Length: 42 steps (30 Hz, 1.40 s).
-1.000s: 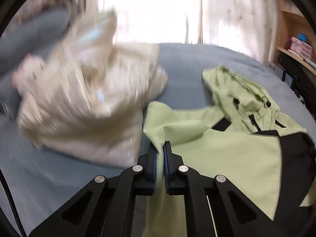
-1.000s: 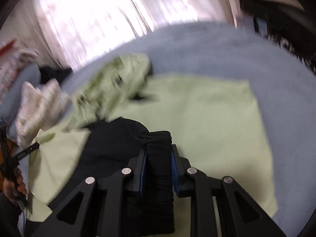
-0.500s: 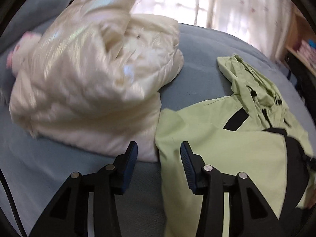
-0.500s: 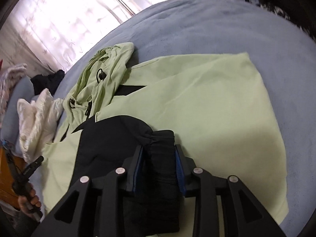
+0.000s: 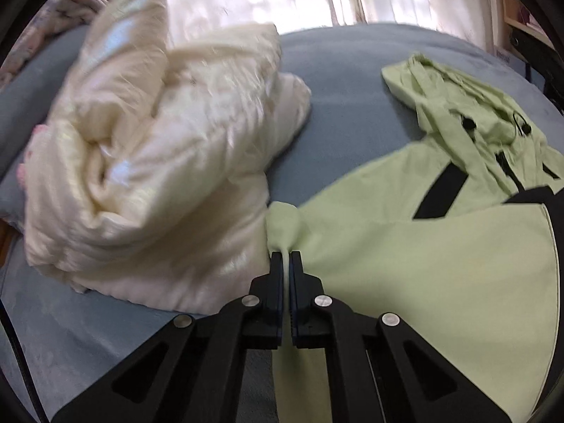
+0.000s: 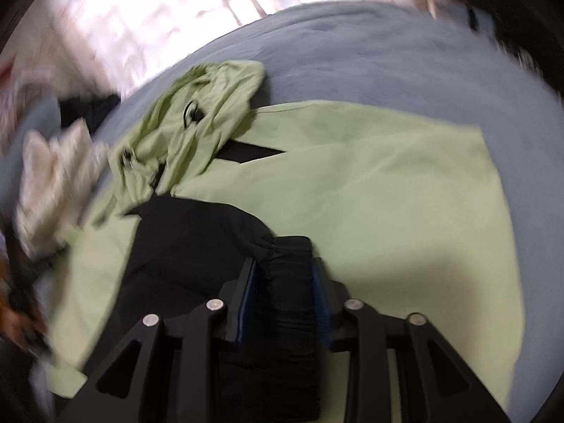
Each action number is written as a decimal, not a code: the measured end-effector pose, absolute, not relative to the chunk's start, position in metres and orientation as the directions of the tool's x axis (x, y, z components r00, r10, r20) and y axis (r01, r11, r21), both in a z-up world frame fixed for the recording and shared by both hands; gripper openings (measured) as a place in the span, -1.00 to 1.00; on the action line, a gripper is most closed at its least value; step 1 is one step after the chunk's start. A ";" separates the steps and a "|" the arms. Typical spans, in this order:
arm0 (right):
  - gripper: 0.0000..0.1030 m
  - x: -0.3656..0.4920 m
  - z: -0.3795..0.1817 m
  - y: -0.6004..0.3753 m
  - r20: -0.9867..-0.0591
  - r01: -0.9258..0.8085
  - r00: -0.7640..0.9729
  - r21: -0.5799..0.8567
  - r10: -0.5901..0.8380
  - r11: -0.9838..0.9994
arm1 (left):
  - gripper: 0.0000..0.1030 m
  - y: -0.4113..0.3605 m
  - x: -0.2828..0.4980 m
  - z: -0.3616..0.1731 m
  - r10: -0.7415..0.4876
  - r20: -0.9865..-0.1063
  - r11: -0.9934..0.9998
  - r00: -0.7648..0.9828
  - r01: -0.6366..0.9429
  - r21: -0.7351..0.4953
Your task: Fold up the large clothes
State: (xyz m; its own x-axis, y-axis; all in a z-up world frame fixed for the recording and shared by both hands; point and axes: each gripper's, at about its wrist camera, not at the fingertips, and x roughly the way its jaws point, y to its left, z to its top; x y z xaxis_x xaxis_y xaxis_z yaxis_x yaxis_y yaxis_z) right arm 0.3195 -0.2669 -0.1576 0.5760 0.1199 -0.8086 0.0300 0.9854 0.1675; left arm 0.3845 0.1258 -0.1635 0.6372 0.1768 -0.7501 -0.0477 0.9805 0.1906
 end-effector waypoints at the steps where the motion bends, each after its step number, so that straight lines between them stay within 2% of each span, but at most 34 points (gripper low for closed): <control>1: -0.49 0.321 -0.158 -0.263 -0.805 0.030 0.586 0.131 0.089 0.991 | -0.98 0.127 0.384 -0.164 0.195 -0.743 0.978 0.640 -0.073 0.194; 4: -0.49 0.330 -0.165 -0.261 -0.818 0.058 0.573 0.091 0.041 0.994 | -0.97 0.138 0.384 -0.171 0.203 -0.757 0.979 0.622 -0.110 0.172; 7: -0.47 0.329 -0.158 -0.260 -0.831 0.098 0.556 0.072 0.005 0.993 | -0.88 0.139 0.383 -0.170 0.204 -0.761 0.979 0.616 -0.117 0.168; 9: -0.41 0.323 -0.149 -0.259 -0.832 0.121 0.555 0.069 -0.010 0.990 | -0.50 0.135 0.377 -0.166 0.219 -0.771 0.975 0.598 -0.114 0.189; 11: -0.41 0.315 -0.138 -0.256 -0.820 0.130 0.573 0.070 -0.017 0.989 | -0.35 0.131 0.365 -0.159 0.196 -0.775 0.980 0.601 -0.085 0.182; 15: -0.39 0.290 -0.115 -0.238 -0.773 0.110 0.634 0.099 0.007 0.989 | -0.32 0.112 0.333 -0.136 0.080 -0.764 0.996 0.640 -0.021 0.087; 19: -0.39 0.278 -0.113 -0.201 -0.766 0.002 0.612 0.251 0.198 0.968 | -0.32 0.081 0.301 -0.126 -0.078 -0.773 0.997 0.630 0.042 -0.066; 22: -0.39 0.275 -0.126 -0.153 -0.785 -0.109 0.555 0.259 0.275 0.960 | -0.32 0.056 0.292 -0.142 -0.136 -0.794 0.990 0.592 0.062 -0.123; 25: -0.38 0.274 -0.152 -0.118 -0.832 -0.184 0.469 0.238 0.298 0.954 | -0.32 0.043 0.287 -0.174 -0.082 -0.837 0.997 0.541 0.033 -0.076; 27: -0.40 0.274 -0.159 -0.120 -0.836 -0.191 0.481 0.194 0.264 0.962 | -0.32 0.046 0.282 -0.186 -0.051 -0.842 0.999 0.536 0.025 -0.044; 29: -0.43 0.275 -0.158 -0.136 -0.839 -0.158 0.514 0.112 0.179 0.981 | -0.32 0.059 0.275 -0.189 -0.032 -0.826 0.999 0.563 0.036 -0.014; 32: -0.42 0.279 -0.160 -0.193 -0.840 -0.010 0.543 -0.014 -0.006 1.000 | -0.32 0.084 0.272 -0.188 0.008 -0.824 1.000 0.566 0.015 0.020; 33: -0.40 0.279 -0.162 -0.209 -0.841 0.027 0.540 -0.017 -0.028 1.000 | -0.32 0.093 0.271 -0.188 0.028 -0.824 0.999 0.565 -0.003 0.032; 34: -0.44 0.278 -0.163 -0.231 -0.844 0.044 0.535 0.054 0.023 0.998 | -0.32 0.100 0.272 -0.189 0.038 -0.825 0.999 0.564 -0.015 0.036; 35: -0.59 0.276 -0.163 -0.245 -0.845 0.049 0.527 0.133 0.087 0.990 | -0.32 0.106 0.273 -0.188 0.040 -0.826 0.999 0.563 -0.021 0.034; 36: -0.65 0.275 -0.161 -0.251 -0.844 0.052 0.524 0.166 0.115 0.985 | -0.32 0.110 0.272 -0.188 0.039 -0.826 0.999 0.562 -0.025 0.030; 40: -0.57 0.265 -0.147 -0.243 -0.838 0.057 0.536 0.153 0.099 0.987 | -0.30 0.113 0.277 -0.186 0.050 -0.834 0.999 0.550 -0.041 0.033; 41: -0.54 0.262 -0.145 -0.239 -0.837 0.051 0.539 0.147 0.096 0.988 | -0.21 0.113 0.276 -0.184 0.050 -0.837 0.999 0.544 -0.044 0.031; 42: -0.49 0.259 -0.142 -0.235 -0.835 0.040 0.542 0.144 0.100 0.989 | -0.01 0.112 0.272 -0.181 0.045 -0.842 0.999 0.538 -0.047 0.024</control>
